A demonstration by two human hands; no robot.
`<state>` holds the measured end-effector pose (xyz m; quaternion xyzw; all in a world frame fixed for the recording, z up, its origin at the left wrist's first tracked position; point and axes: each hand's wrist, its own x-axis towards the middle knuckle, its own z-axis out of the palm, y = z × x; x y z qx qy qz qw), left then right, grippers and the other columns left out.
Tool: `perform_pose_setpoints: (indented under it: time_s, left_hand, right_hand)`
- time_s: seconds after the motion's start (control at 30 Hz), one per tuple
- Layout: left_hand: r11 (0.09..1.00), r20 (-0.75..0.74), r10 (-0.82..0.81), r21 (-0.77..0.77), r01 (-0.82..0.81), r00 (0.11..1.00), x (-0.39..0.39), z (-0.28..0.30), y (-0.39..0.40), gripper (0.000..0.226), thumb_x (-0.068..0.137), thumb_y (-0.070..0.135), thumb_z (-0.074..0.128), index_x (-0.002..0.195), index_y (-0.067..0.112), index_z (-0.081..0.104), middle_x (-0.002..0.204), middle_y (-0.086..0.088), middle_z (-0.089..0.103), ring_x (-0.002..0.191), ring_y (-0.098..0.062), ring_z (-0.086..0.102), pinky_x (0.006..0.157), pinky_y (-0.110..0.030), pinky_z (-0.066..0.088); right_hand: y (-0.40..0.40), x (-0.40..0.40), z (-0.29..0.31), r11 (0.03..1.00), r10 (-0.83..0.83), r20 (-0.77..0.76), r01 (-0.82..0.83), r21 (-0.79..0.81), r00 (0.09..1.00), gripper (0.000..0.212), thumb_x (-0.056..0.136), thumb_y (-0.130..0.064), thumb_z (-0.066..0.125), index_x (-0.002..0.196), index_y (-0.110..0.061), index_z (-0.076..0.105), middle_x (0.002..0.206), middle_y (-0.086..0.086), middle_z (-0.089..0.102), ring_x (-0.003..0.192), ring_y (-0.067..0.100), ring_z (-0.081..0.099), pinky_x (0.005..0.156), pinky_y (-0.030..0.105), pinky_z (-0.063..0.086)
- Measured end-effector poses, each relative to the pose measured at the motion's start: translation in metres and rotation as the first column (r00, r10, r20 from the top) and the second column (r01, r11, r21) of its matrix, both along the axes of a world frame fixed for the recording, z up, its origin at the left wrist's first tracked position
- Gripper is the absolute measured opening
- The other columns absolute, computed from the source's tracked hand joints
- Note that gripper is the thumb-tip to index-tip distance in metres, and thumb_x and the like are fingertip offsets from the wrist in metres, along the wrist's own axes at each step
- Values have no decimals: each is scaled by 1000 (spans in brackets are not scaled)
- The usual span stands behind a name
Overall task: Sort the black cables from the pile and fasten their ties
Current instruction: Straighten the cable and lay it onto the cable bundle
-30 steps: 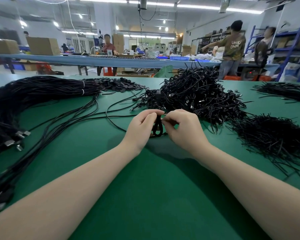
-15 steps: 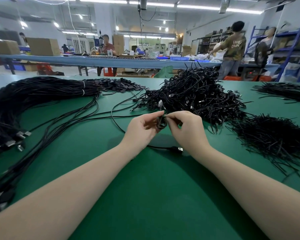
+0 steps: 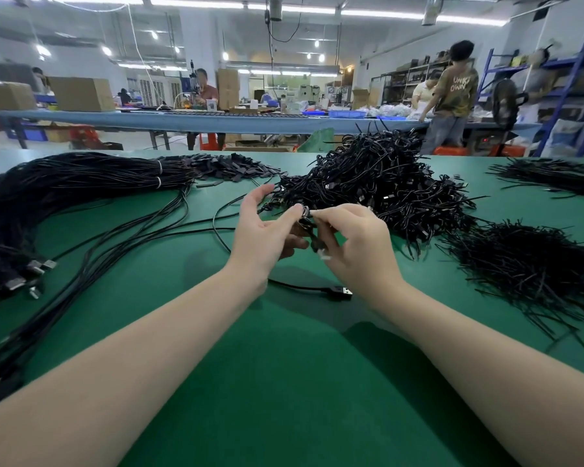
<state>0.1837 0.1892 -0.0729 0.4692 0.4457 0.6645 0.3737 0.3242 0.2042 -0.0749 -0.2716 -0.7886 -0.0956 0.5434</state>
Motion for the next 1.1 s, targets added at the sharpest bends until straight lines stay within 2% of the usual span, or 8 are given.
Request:
perform_pose_setpoints:
  time_s: [0.07,0.13,0.27,0.4,0.5,0.7,0.9,1.1]
  left_hand:
    - [999,-66,-45,15,46,997,0,-1,-2,16,94,19,60,98,33,66,66,5,69,60,-11,67,59,-24,47]
    - [996,-108,-88,26,91,990,1,-5,-2,32,95,10,53,90,35,73,83,3,72,82,-17,68,75,-29,49]
    - [986,-254,-108,94,135,961,2,-12,-3,54,85,-12,55,105,36,66,94,3,68,87,-6,63,83,-14,48]
    - [984,-383,114,170,-51,917,1,-12,-1,15,85,17,71,99,23,74,100,-4,67,93,-13,60,85,-21,47]
    - [995,-250,82,79,-64,965,1,-9,-1,17,84,33,72,91,18,68,78,8,69,72,-1,61,65,-16,47]
    - [992,85,-90,-84,97,992,-4,-7,0,55,82,32,75,121,34,37,66,5,68,56,-9,62,48,-19,47]
    - [995,65,-68,-65,72,996,-10,-8,3,17,89,20,66,95,30,55,52,8,60,42,-6,51,41,-17,41]
    - [996,-316,-73,23,84,946,-11,-17,2,47,87,-6,54,94,37,70,95,7,69,78,-2,66,68,-17,49]
  right_hand:
    - [2,0,-3,999,1,-9,-2,-47,1000,14,81,4,63,92,2,72,79,13,69,73,33,63,70,39,53]
    - [5,0,-5,996,-19,-45,14,-93,999,13,85,1,63,93,0,73,82,10,71,77,30,64,71,41,54]
    - [8,2,-8,993,-21,-80,11,-119,997,13,84,2,63,92,0,73,84,10,72,79,31,65,71,43,55]
    - [8,-1,-7,995,-6,-98,-4,-104,995,14,83,3,63,91,-2,74,82,9,72,76,30,65,69,42,55]
    - [8,-3,-5,998,-23,-67,19,-61,998,14,84,0,60,88,-3,73,77,8,70,72,29,63,66,39,53]
    - [7,-2,-4,996,-30,21,29,82,999,11,83,1,64,87,-2,74,71,8,67,66,29,62,66,35,50]
    - [9,-4,-9,992,48,13,-46,-121,999,12,84,-2,67,91,-6,76,76,7,71,71,25,64,67,33,52]
    - [17,5,-13,974,-30,-77,12,-226,997,11,84,-4,68,90,-8,76,83,3,72,75,16,63,72,21,48]
